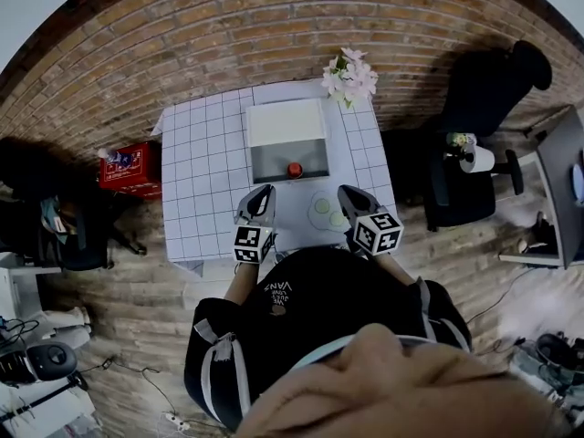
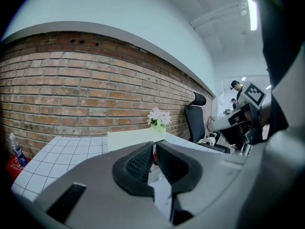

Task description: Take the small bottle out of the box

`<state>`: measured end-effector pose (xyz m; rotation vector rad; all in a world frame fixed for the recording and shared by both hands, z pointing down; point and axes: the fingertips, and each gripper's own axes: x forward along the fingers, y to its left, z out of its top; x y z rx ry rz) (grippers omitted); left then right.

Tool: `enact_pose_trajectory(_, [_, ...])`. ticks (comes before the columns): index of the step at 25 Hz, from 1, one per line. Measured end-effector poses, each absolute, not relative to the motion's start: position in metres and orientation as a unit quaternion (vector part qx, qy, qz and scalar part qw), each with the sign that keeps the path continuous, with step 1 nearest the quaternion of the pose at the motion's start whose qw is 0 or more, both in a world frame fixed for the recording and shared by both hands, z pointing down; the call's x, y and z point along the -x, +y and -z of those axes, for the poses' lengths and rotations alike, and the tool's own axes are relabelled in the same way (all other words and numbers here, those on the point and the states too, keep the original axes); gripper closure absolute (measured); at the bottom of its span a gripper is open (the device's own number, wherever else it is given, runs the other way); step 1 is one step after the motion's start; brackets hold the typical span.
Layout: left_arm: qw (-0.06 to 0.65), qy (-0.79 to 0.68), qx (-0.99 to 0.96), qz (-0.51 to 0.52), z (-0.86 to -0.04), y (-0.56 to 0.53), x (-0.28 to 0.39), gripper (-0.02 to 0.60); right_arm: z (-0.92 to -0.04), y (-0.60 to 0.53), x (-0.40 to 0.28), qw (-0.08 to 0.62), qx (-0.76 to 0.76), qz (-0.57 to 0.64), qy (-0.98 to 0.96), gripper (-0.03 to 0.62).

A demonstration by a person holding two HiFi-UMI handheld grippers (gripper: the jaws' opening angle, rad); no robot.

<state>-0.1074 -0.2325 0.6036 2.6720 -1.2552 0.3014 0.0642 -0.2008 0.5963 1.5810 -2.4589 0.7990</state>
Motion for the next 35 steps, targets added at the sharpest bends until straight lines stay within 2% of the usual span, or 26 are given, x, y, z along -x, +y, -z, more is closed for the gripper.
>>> enact_pose_trajectory(13, [0.096, -0.411, -0.898, -0.125, -0.625, -0.253, 0.071, 0.56, -0.599, -0.216, -0.089, 0.067, -0.502, -0.26, -0.822, 0.591])
enact_pose_trajectory(21, [0.111, -0.4, -0.895, -0.162, -0.643, -0.268, 0.056, 0.413, -0.602, -0.223, -0.101, 0.068, -0.501, -0.267, -0.82, 0.591])
enact_pose_trajectory(28, [0.136, -0.396, -0.884, -0.206, -0.661, -0.281, 0.044, 0.322, -0.606, -0.226, -0.114, 0.067, -0.502, -0.275, -0.817, 0.591])
enact_pose_trajectory(35, [0.156, -0.395, -0.869, -0.256, -0.678, -0.295, 0.033, 0.29, -0.609, -0.231, -0.121, 0.064, -0.499, -0.278, -0.818, 0.591])
